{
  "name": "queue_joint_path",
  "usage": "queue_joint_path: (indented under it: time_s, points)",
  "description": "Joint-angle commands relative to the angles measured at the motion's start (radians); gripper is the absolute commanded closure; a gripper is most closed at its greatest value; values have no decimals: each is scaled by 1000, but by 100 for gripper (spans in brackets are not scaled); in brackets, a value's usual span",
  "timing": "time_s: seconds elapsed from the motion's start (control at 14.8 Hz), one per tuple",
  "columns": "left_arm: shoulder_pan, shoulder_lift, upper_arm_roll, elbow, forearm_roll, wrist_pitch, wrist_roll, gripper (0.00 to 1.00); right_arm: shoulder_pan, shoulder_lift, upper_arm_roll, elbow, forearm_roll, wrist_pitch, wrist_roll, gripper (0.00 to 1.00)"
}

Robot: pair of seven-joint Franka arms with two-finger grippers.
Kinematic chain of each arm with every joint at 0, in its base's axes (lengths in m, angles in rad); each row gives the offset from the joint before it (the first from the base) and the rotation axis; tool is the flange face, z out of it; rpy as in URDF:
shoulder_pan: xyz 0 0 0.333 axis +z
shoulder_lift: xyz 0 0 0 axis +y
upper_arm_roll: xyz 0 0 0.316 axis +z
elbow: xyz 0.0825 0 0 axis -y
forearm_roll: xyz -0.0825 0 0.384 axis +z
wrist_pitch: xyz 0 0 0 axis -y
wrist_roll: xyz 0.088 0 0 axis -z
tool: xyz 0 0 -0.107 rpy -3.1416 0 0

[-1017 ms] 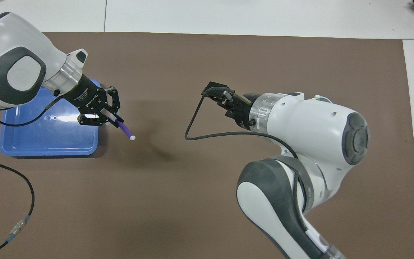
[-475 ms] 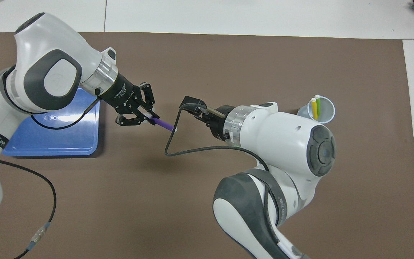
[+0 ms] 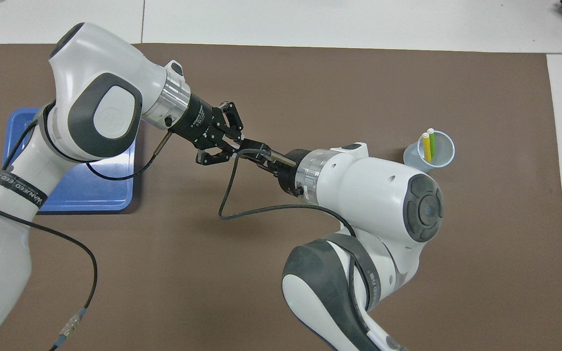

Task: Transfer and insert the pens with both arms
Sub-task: 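Grasp the purple pen with the right gripper, open the left gripper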

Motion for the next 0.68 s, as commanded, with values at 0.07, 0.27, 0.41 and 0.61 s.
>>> queue_joint_path:
  time_s: [0.07,0.27,0.41,0.61]
  points:
    - [6,-25,10,-29,-27,3,-22,100,-13,-23,-5,-65,0,23,-147,7]
    - [9,-34,10,-31,-26,-13,-20,100,-26,-21,-6,-63,-1,23,-150,13]
    - [12,-43,10,-46,-26,-14,-11,100,-26,-20,-5,-61,-1,25,-150,19]
    - [12,-60,12,-68,-18,-25,67,100,-30,-15,-6,-52,-1,28,-153,27]
